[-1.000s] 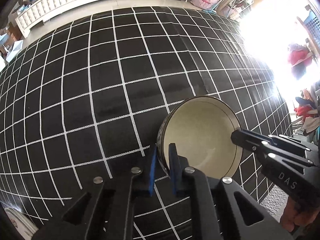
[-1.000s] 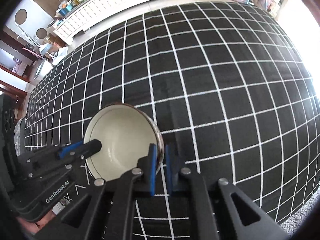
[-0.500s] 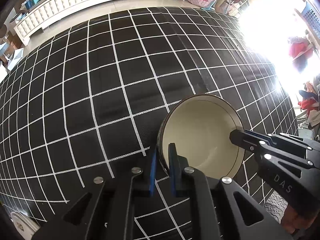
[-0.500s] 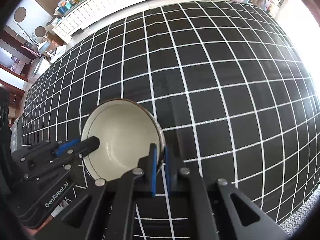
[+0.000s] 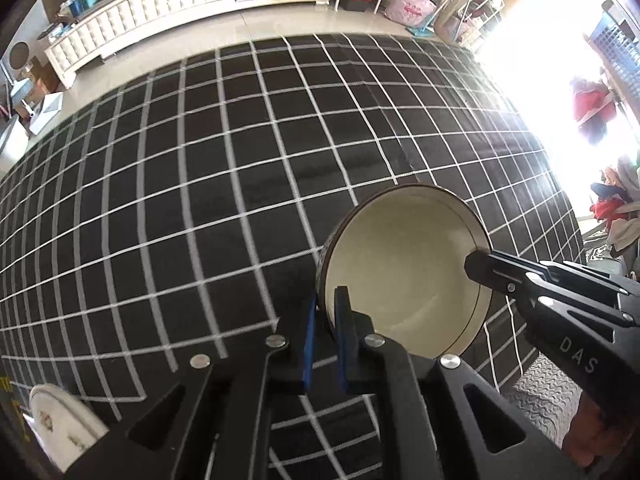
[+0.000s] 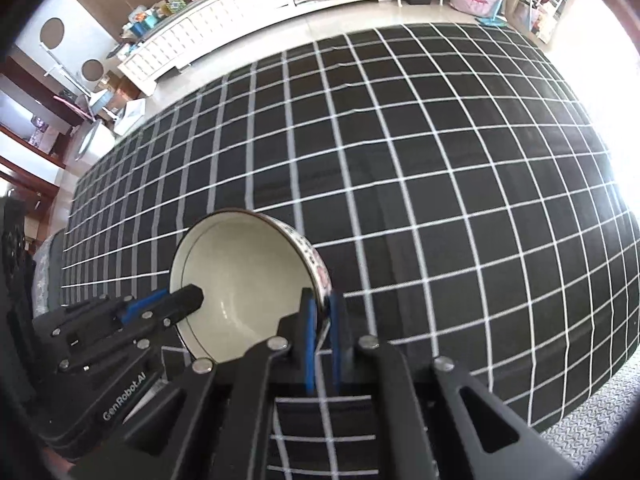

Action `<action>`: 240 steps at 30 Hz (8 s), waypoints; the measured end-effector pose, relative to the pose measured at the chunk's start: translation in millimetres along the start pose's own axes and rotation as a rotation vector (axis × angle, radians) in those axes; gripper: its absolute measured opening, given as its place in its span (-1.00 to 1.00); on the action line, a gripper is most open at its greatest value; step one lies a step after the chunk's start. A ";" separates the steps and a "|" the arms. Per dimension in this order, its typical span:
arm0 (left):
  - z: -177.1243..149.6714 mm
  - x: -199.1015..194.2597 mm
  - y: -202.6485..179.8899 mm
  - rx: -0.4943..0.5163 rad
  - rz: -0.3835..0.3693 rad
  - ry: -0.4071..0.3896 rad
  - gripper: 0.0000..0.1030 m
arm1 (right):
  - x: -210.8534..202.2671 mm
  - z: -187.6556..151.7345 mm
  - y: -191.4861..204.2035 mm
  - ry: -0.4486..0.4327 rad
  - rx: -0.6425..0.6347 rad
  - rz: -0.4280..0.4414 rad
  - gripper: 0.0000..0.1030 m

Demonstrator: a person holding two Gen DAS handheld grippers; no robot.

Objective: Organize plates and bowls
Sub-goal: 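Carry the floral-pattern bowl over the nested bowls, then lower the floral-pattern bowl into the cream bowl and open the left gripper, then grip the nested bowl stack's rim with both grippers and lift it, then carry the bowl stack with both grippers over the plate stack and lower it, then open both grippers and pull back from the bowls on the plates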

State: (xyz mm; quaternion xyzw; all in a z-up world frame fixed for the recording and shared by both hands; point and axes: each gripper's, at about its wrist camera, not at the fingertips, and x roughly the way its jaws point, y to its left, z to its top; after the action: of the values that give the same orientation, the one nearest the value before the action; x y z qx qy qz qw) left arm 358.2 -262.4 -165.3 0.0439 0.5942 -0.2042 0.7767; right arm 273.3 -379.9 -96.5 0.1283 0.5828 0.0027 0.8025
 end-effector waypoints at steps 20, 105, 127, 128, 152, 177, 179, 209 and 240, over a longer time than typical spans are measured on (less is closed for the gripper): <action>-91.2 -123.3 80.6 -0.093 0.042 -0.102 -0.86 | -40.8 -44.1 110.3 -0.049 -0.119 0.043 -0.82; -193.1 -54.4 168.4 -0.256 -0.292 0.008 -0.06 | 51.2 -115.3 135.2 0.114 0.016 0.152 0.46; -202.0 -16.4 175.4 -0.197 -0.261 0.059 -0.06 | 71.4 -119.6 120.5 0.151 0.043 0.204 0.09; -200.6 -15.4 173.8 -0.198 -0.263 0.059 -0.06 | 70.8 -119.9 118.9 0.146 0.047 0.207 0.09; -188.7 -9.8 139.0 -0.196 -0.213 0.032 0.07 | 60.4 -122.7 120.3 0.116 0.085 0.161 0.01; -197.9 -103.6 229.7 -0.349 -0.122 -0.112 0.07 | 43.1 -93.0 273.8 0.089 -0.152 0.224 0.00; -201.7 -101.9 238.8 -0.364 -0.116 -0.110 0.07 | 50.1 -92.5 282.4 0.099 -0.160 0.225 0.00; -212.9 -69.8 286.1 -0.419 -0.130 -0.053 0.04 | 103.8 -86.1 295.8 0.217 -0.160 0.201 0.00; -221.8 -176.7 264.6 -0.377 -0.007 -0.256 0.04 | 12.0 -85.4 283.2 -0.001 -0.246 0.249 0.01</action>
State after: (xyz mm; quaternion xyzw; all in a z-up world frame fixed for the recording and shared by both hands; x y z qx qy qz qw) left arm 218.0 94.8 -109.4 -0.1306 0.5188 -0.0962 0.8394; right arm 238.4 -86.9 -73.1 0.1002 0.5571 0.1732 0.8059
